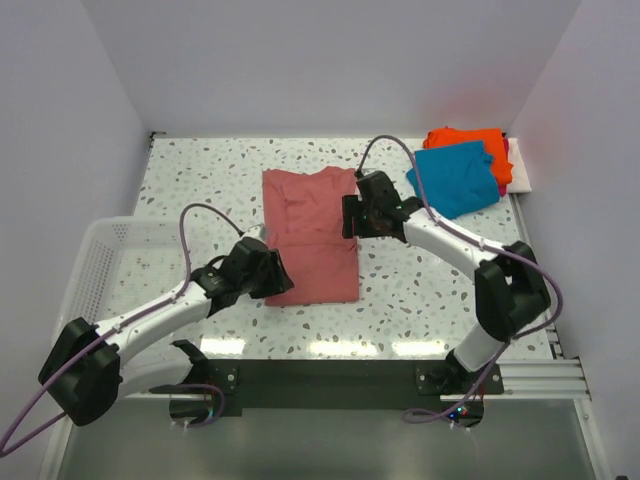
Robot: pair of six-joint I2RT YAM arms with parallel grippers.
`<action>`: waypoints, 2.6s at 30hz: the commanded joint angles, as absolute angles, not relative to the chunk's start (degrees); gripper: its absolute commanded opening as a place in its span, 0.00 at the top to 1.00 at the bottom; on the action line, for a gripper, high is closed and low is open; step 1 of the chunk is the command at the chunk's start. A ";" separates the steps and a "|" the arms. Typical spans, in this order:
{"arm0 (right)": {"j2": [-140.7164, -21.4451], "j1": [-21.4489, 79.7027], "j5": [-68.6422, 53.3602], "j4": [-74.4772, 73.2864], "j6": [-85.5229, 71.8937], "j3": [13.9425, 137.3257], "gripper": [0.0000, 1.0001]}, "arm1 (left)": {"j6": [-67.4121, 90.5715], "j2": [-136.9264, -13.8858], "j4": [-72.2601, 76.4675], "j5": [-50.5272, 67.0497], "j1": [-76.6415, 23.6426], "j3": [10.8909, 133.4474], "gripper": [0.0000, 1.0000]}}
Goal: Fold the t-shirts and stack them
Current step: Fold the tshirt
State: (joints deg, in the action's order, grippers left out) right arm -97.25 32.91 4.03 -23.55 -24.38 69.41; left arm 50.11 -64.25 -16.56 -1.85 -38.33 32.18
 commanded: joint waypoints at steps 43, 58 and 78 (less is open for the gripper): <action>-80.33 37.71 -4.13 3.60 -59.06 27.69 0.60 | 47.90 -66.09 -8.97 6.24 -28.04 17.58 0.65; -58.82 46.03 -1.41 -16.76 -48.43 24.70 1.00 | 57.03 -49.76 -28.46 0.70 -43.40 18.72 1.00; -65.44 40.90 9.51 -36.41 -33.93 57.01 1.00 | 53.63 -54.92 -39.65 -10.74 -44.23 49.91 1.00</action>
State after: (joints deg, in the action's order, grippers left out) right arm -60.49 46.19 10.70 -36.64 -39.75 51.31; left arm 59.13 -51.18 -41.15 -10.13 -48.14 46.54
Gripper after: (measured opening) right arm 0.027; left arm 0.043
